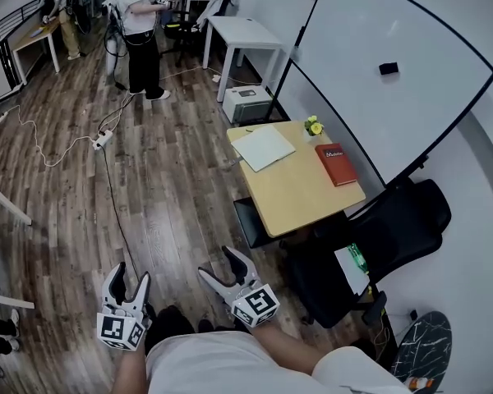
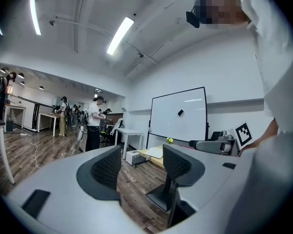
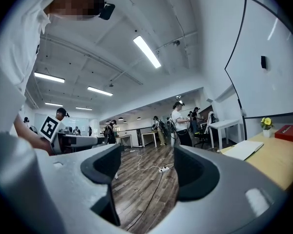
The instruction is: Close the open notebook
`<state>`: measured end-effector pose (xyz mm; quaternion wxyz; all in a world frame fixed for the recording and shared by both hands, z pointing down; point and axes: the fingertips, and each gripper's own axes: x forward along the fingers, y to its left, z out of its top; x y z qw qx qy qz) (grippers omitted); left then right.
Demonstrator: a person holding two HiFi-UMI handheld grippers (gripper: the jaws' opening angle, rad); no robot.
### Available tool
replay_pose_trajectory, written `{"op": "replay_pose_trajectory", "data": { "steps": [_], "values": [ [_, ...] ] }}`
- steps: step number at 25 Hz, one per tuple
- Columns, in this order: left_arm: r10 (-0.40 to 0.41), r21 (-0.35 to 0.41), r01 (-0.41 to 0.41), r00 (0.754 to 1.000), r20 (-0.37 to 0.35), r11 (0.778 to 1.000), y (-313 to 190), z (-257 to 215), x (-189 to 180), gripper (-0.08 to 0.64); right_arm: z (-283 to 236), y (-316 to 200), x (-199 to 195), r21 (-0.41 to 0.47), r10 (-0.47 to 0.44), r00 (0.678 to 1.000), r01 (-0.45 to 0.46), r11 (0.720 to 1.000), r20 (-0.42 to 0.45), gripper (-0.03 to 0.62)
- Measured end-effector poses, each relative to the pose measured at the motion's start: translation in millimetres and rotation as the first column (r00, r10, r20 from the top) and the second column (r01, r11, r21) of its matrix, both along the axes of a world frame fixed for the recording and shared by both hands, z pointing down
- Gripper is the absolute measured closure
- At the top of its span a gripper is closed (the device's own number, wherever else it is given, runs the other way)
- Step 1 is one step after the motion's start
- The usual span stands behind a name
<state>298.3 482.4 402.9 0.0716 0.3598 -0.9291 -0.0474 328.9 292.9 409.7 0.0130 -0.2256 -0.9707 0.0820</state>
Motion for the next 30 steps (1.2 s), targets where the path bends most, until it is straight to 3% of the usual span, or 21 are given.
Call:
{"op": "replay_pose_trajectory", "data": {
  "steps": [5,10,18,30],
  "values": [
    [0.002,0.004,-0.002,1.000,-0.019,1.000,-5.9,9.1,-39.5,0.305,11.7,-6.6,-37.3,0.012,0.017,1.000,-0.017,1.000,-0.009,0.249],
    [0.014,0.038,-0.013,0.999,-0.034,0.999,-16.4,28.1,-104.8,0.306,19.9,-10.3,-93.9,0.023,0.017,0.999,-0.016,1.000,-0.030,0.249],
    [0.059,0.050,-0.058,0.998,-0.018,0.997,-27.6,13.7,-219.6,0.310,11.7,-7.7,-205.3,0.018,-0.003,0.999,0.004,1.000,-0.049,0.249],
    [0.131,0.053,-0.129,0.991,-0.032,0.990,-43.3,27.5,-358.9,0.313,17.9,-26.8,-338.4,0.010,0.071,0.996,-0.071,0.997,-0.056,0.249]
  ]
}}
